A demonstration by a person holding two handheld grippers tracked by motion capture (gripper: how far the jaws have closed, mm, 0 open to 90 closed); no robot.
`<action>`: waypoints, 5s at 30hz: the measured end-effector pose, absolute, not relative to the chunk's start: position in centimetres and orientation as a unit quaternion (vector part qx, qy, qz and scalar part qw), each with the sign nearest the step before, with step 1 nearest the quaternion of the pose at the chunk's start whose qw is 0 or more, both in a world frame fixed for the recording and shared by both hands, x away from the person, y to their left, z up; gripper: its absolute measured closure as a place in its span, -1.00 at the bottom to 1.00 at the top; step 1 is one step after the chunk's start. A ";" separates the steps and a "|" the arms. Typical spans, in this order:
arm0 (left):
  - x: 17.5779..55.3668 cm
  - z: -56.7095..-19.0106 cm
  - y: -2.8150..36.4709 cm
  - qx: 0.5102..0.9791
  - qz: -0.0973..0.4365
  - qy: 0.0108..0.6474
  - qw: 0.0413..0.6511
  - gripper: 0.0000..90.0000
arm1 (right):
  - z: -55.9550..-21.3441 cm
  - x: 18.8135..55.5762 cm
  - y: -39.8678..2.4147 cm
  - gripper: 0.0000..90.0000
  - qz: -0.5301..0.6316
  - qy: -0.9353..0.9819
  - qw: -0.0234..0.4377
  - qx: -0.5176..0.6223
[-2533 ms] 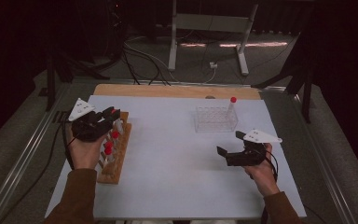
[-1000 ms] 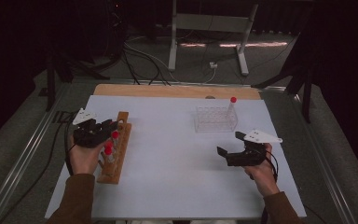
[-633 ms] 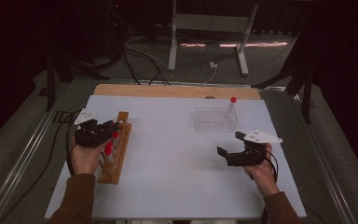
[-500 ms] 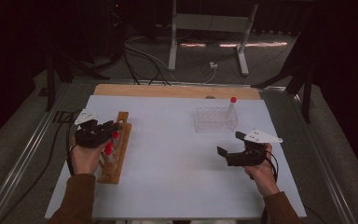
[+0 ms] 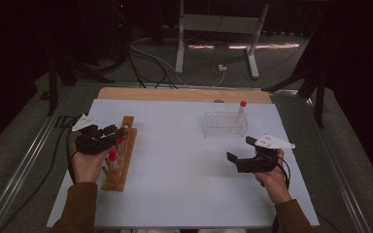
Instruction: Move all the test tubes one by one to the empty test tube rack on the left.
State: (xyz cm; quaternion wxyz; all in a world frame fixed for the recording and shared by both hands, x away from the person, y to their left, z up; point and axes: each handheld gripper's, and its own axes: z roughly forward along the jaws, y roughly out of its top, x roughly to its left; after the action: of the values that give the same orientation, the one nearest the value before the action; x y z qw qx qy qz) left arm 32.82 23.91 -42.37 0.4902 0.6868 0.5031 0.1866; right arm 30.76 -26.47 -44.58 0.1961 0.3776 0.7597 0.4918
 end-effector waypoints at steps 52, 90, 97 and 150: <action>26.7 -41.5 20.1 0.672 0.231 0.445 0.545 -0.99 | -41.6 40.6 -28.1 -0.92 0.474 0.694 0.280 0.465; 26.1 -41.0 20.5 0.666 0.229 0.444 0.554 -0.99 | -46.7 46.3 -27.1 0.66 0.401 0.667 0.306 0.548; 26.1 -41.0 20.5 0.665 0.229 0.444 0.555 -0.99 | -45.7 45.9 -27.1 0.66 0.411 0.663 0.321 0.538; 26.1 -40.9 16.8 0.689 0.223 0.417 0.550 -0.99 | -41.0 35.2 -23.2 0.66 0.505 0.731 0.243 0.390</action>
State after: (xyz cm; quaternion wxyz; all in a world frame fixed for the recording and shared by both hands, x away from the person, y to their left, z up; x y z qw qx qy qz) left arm 26.13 16.79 -40.88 0.5495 0.6887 0.4170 0.2233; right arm 35.23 -23.19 -41.02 0.2429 0.3899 0.7306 0.5052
